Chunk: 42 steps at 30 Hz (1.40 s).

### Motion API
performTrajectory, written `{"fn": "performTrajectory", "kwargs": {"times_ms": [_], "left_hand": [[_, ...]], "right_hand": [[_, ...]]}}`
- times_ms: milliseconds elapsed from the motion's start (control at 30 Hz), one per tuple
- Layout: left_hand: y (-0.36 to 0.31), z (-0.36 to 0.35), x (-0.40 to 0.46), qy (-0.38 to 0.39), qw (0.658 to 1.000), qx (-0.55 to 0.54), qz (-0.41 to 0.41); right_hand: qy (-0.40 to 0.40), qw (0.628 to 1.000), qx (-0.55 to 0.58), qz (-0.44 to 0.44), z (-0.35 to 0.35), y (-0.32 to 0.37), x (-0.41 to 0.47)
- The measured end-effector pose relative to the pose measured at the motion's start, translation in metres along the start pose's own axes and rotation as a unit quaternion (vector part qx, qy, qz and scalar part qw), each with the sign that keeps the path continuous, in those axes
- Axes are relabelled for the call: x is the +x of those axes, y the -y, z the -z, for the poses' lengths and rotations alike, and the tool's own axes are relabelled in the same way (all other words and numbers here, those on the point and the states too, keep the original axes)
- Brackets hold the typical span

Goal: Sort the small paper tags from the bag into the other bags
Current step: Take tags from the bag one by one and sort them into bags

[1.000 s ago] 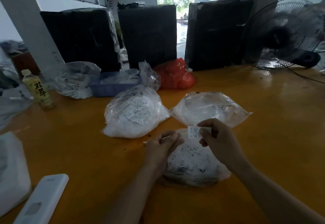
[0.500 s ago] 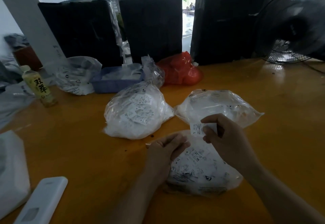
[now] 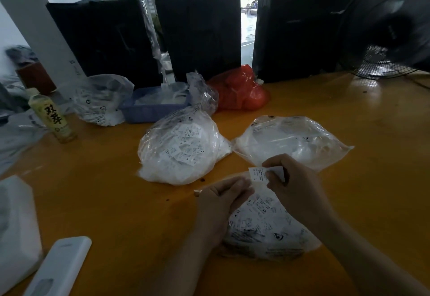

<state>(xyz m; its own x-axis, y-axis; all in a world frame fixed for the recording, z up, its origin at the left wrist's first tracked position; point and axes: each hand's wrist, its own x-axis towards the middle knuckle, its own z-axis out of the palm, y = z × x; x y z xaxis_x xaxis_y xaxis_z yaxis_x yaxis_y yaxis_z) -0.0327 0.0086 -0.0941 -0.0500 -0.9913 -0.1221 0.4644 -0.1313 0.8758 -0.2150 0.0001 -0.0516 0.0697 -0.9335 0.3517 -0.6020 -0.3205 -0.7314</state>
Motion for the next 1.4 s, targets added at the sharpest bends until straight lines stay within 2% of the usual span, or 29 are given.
{"fn": "performTrajectory", "kwargs": {"times_ms": [133,333,500,900,1133,1200,1300,1400], "left_hand": [[-0.001,-0.001,-0.001,-0.021,1.0,0.005,-0.009],[-0.005,-0.004,-0.01,-0.03,0.995,0.09,-0.027],[-0.007,-0.007,-0.013,-0.047,0.994,0.101,-0.022],[-0.006,-0.006,-0.01,-0.068,0.994,0.083,-0.028],[-0.004,-0.008,-0.013,-0.068,0.987,0.137,-0.049],[-0.005,-0.008,-0.013,-0.073,0.987,0.133,-0.044],[-0.006,-0.008,-0.01,-0.092,0.99,0.101,-0.03],[-0.007,-0.008,-0.008,-0.098,0.991,0.088,-0.024]], "right_hand": [[0.019,1.0,-0.012,-0.001,0.001,-0.004,-0.002],[0.037,0.999,-0.022,0.018,0.001,-0.003,-0.005],[0.006,1.0,0.006,0.025,0.001,-0.001,-0.004],[0.037,0.999,-0.013,0.03,0.001,-0.008,-0.008],[0.074,0.996,-0.017,0.039,-0.005,-0.007,-0.009],[0.073,0.997,0.021,0.014,-0.008,-0.008,-0.009],[0.021,0.99,0.122,-0.073,-0.007,-0.009,-0.007],[0.021,0.99,0.121,-0.075,-0.01,-0.007,-0.01]]}}
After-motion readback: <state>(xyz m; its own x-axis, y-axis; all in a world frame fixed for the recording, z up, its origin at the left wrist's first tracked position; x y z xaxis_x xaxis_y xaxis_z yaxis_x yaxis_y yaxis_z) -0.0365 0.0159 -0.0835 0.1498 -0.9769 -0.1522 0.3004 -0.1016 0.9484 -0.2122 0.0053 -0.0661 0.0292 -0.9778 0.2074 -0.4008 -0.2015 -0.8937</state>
